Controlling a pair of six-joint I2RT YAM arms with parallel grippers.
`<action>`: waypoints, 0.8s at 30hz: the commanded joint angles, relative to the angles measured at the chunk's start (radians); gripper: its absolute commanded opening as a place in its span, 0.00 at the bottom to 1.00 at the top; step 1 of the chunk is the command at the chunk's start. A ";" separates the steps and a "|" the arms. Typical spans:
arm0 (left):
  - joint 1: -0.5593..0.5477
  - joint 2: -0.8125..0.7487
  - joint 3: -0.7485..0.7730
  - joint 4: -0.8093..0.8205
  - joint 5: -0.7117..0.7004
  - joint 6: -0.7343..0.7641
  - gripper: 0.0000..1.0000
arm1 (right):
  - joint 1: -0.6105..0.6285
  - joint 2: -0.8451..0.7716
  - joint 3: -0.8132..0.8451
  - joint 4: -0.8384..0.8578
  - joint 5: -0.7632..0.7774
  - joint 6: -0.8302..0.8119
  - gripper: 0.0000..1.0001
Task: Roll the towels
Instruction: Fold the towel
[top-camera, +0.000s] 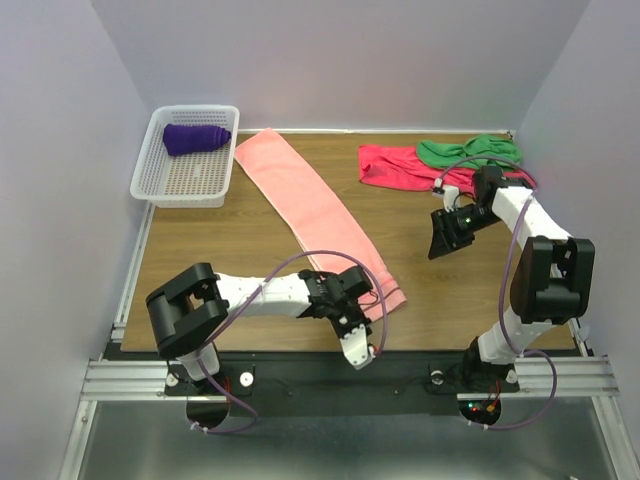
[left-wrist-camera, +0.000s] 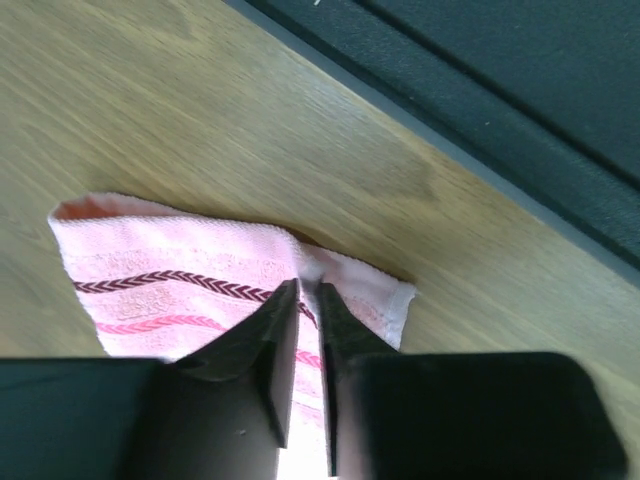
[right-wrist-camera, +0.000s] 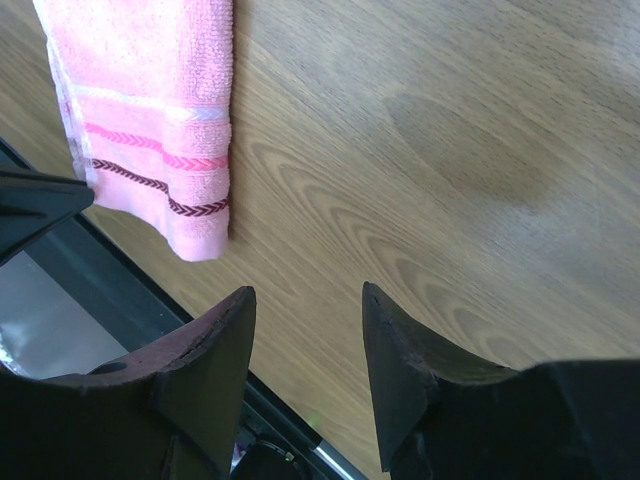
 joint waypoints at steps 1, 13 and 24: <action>-0.005 0.011 0.042 -0.014 0.024 0.021 0.20 | -0.009 -0.026 -0.007 -0.004 0.006 -0.021 0.52; 0.002 -0.012 0.075 -0.089 0.015 0.005 0.00 | -0.020 -0.041 -0.020 -0.004 0.009 -0.033 0.51; 0.003 -0.099 0.085 -0.204 0.010 -0.014 0.00 | -0.022 -0.042 -0.024 -0.003 0.000 -0.037 0.50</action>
